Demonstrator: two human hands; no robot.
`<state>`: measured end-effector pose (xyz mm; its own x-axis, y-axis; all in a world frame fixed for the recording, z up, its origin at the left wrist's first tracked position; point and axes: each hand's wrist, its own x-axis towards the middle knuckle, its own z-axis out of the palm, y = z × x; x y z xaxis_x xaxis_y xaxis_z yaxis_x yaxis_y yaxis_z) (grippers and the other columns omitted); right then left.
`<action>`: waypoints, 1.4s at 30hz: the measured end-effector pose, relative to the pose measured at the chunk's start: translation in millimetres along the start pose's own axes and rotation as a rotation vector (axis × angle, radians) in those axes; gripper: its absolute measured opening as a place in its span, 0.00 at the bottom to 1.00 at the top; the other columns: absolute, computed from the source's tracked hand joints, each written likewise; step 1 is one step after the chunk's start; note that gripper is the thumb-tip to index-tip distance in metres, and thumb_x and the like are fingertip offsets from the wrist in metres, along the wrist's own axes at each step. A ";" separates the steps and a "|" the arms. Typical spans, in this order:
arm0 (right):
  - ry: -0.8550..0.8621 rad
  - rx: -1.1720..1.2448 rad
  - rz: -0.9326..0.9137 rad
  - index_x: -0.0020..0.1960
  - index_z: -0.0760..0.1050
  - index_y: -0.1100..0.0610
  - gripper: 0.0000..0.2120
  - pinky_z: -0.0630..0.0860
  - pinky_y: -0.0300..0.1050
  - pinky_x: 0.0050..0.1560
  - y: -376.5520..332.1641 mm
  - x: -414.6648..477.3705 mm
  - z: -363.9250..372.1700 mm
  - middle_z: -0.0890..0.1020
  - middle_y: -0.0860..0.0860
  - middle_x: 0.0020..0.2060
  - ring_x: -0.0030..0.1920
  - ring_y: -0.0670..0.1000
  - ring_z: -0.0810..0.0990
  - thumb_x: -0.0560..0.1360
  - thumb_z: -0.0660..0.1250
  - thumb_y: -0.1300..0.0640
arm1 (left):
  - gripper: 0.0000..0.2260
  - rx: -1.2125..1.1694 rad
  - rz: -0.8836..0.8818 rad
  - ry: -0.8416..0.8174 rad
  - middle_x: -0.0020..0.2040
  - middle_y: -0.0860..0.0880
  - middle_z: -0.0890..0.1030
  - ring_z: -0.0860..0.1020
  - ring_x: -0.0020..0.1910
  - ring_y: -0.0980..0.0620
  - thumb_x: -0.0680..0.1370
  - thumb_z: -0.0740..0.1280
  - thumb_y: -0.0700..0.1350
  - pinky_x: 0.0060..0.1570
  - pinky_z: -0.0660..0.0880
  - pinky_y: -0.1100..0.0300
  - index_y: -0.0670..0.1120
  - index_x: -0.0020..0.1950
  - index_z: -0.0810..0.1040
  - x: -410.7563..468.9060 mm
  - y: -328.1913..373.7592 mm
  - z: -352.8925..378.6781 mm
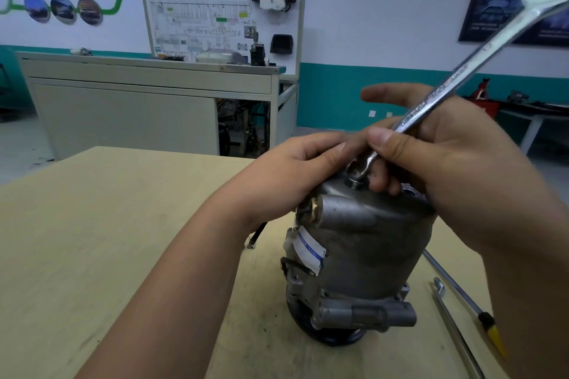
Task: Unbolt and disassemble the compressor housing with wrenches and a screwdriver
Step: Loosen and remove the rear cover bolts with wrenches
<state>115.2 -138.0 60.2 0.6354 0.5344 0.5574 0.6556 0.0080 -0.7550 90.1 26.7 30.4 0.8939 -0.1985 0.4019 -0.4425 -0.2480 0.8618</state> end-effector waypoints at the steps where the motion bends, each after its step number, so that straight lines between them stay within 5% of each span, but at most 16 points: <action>1: -0.002 0.008 0.015 0.55 0.70 0.47 0.12 0.73 0.36 0.29 0.9 -0.1 -0.9 0.80 0.53 0.26 0.27 0.49 0.76 0.78 0.61 0.63 | 0.13 -0.002 -0.006 0.001 0.48 0.58 0.83 0.80 0.51 0.60 0.73 0.61 0.60 0.49 0.75 0.65 0.59 0.52 0.81 -0.2 0.2 0.0; 12: 0.064 0.046 -0.028 0.43 0.71 0.56 0.06 0.75 0.38 0.27 -3.4 -1.6 0.0 0.79 0.54 0.28 0.26 0.48 0.77 0.77 0.61 0.64 | 0.10 0.022 -0.024 0.028 0.49 0.57 0.82 0.80 0.51 0.58 0.77 0.61 0.54 0.51 0.73 0.59 0.58 0.52 0.80 1.3 -3.5 -1.0; 18: 0.096 -0.034 -0.030 0.43 0.71 0.56 0.05 0.74 0.41 0.28 -1.1 -0.2 -2.0 0.79 0.58 0.32 0.26 0.51 0.77 0.77 0.61 0.63 | 0.09 0.022 -0.015 0.009 0.49 0.57 0.82 0.80 0.51 0.59 0.78 0.60 0.53 0.51 0.73 0.61 0.56 0.52 0.79 0.1 -1.4 -1.1; 29: 0.092 0.028 -0.026 0.45 0.72 0.58 0.05 0.71 0.37 0.21 -1.7 0.5 3.5 0.79 0.50 0.27 0.21 0.48 0.76 0.76 0.62 0.66 | 0.13 0.032 -0.007 0.037 0.52 0.59 0.82 0.78 0.55 0.63 0.75 0.60 0.55 0.54 0.72 0.65 0.58 0.56 0.79 0.6 -2.3 0.4; 36: 0.057 -0.053 -0.013 0.52 0.71 0.47 0.10 0.73 0.37 0.30 0.3 0.6 5.2 0.80 0.58 0.34 0.27 0.45 0.76 0.78 0.61 0.62 | 0.10 0.049 -0.008 0.013 0.48 0.58 0.81 0.78 0.52 0.61 0.79 0.58 0.50 0.54 0.72 0.65 0.54 0.53 0.78 0.7 -1.2 -0.2; 42: -0.012 -0.055 -0.019 0.51 0.71 0.44 0.12 0.72 0.29 0.32 -2.0 1.9 9.5 0.81 0.38 0.34 0.30 0.36 0.76 0.76 0.62 0.62 | 0.11 -0.011 -0.006 0.011 0.47 0.57 0.83 0.80 0.50 0.60 0.75 0.60 0.53 0.49 0.75 0.66 0.55 0.51 0.79 -0.2 -0.1 1.4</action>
<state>111.2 -128.9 59.4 0.6178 0.5445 0.5673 0.6894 -0.0281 -0.7238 89.9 25.5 29.8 0.8972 -0.1868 0.4001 -0.4365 -0.2388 0.8674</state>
